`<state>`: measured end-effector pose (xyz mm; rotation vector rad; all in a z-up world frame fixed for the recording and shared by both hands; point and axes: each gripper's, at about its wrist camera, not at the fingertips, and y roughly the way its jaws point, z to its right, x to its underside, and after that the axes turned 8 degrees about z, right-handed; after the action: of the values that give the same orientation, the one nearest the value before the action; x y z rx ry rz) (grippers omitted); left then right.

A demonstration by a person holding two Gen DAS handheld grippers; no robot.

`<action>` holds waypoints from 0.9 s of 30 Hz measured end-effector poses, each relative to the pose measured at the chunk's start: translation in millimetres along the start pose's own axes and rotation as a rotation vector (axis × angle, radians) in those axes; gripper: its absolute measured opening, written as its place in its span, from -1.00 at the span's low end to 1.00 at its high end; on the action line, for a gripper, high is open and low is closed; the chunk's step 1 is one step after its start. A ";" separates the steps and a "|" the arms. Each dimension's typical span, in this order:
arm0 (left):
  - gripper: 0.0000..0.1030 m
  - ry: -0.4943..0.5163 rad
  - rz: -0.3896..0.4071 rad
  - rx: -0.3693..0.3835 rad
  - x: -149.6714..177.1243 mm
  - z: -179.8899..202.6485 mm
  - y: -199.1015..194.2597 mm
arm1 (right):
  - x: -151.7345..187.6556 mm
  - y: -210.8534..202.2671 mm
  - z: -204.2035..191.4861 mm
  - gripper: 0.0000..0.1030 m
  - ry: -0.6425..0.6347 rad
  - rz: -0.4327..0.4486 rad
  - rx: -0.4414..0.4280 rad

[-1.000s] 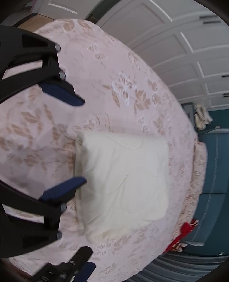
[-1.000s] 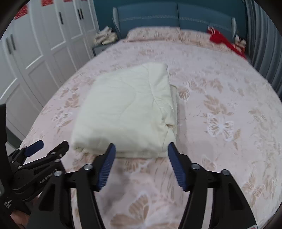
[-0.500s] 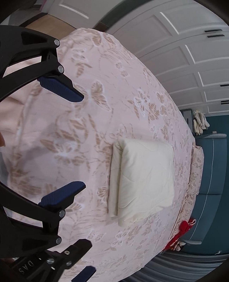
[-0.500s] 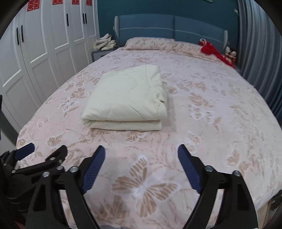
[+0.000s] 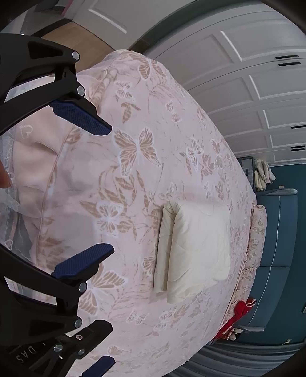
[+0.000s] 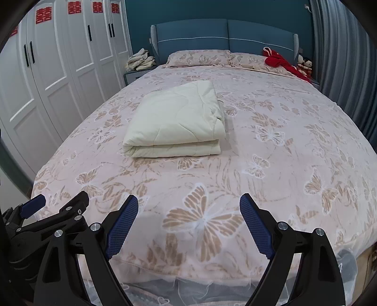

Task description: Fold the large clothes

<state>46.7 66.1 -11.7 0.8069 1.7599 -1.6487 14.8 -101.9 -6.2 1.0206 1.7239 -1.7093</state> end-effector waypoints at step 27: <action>0.76 0.042 0.033 0.010 9.5 15.8 -12.5 | 13.2 -18.7 13.1 0.67 0.033 0.015 0.046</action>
<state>31.3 50.1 -11.9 0.8762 1.7596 -1.6311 -9.8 -111.4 -6.3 1.0849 1.7001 -1.7392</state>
